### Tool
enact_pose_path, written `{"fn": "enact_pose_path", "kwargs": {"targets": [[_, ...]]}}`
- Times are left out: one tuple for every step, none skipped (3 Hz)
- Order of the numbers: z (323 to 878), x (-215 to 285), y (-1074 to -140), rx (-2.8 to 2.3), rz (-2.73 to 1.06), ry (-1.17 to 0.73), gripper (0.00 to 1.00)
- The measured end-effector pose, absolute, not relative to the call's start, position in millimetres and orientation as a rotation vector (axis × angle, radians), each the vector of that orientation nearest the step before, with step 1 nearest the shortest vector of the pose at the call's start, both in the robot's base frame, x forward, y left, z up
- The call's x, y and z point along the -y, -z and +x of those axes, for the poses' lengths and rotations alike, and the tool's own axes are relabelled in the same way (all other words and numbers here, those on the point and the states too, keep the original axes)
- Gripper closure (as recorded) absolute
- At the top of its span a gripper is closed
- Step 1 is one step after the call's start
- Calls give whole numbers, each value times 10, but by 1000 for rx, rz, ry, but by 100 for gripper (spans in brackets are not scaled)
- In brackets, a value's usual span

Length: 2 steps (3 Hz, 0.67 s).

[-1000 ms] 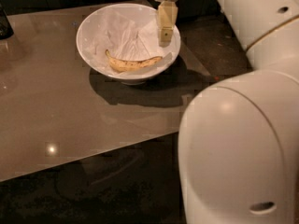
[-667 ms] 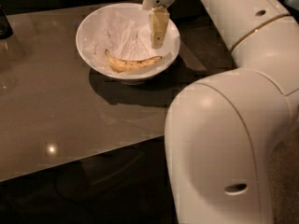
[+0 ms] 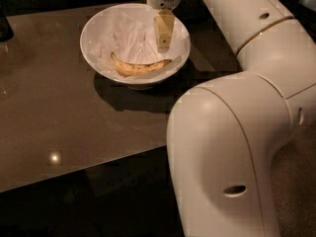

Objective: Pick banana from white bowl

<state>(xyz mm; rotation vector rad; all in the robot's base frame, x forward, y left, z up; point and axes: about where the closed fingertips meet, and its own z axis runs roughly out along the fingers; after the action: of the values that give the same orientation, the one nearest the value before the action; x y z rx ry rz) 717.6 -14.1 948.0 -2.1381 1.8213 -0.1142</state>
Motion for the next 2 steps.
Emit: {"fn": "enact_pose_path", "kwargs": {"targets": [[7121, 92, -9335, -1804, -2165, 47, 0], [6992, 64, -9203, -1808, -2185, -19, 0]]}}
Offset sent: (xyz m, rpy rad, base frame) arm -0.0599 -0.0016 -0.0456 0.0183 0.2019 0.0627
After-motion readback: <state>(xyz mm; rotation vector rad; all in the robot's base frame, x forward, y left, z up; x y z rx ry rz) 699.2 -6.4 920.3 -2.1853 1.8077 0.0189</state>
